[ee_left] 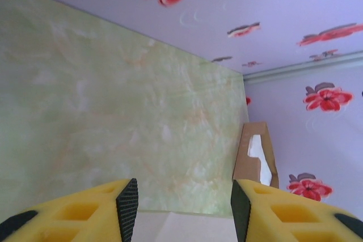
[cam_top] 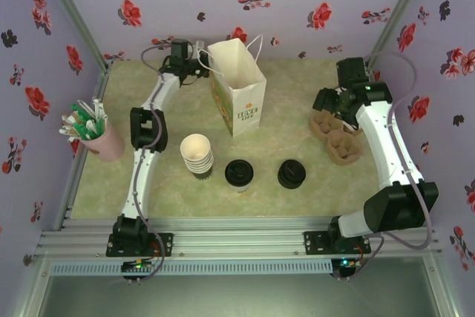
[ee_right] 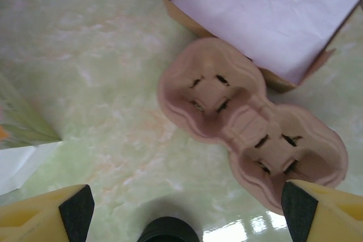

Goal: Pack the takeout coffee

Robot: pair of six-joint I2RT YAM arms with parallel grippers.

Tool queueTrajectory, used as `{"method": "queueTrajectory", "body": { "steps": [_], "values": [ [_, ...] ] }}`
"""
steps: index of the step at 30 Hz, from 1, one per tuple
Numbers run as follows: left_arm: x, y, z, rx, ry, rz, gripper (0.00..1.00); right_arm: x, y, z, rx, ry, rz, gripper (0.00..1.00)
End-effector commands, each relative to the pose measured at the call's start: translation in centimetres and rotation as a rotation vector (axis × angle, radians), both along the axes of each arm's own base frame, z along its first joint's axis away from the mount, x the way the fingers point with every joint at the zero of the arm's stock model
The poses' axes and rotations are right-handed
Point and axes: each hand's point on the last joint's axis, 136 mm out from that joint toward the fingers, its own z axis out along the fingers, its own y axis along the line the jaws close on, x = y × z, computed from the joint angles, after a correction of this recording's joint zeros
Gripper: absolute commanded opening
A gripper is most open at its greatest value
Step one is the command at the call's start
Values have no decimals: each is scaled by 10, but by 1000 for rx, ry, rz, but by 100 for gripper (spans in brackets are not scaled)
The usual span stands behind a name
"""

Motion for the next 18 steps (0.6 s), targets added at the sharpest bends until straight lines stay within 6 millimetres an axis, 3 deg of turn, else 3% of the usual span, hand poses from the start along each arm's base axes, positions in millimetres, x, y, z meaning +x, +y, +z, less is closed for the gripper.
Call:
{"method": "queueTrajectory", "body": {
  "steps": [1, 6, 18],
  "values": [
    [-13, -28, 9, -42, -48, -87, 50, -2, -7, 4, 17, -42, -20, 87],
    [-31, -55, 5, -47, -44, -159, 49, -4, -7, -9, 30, -20, -20, 87],
    [-78, -92, -3, -55, -11, -257, 46, -8, -4, -34, 33, 44, 6, 87]
  ]
}}
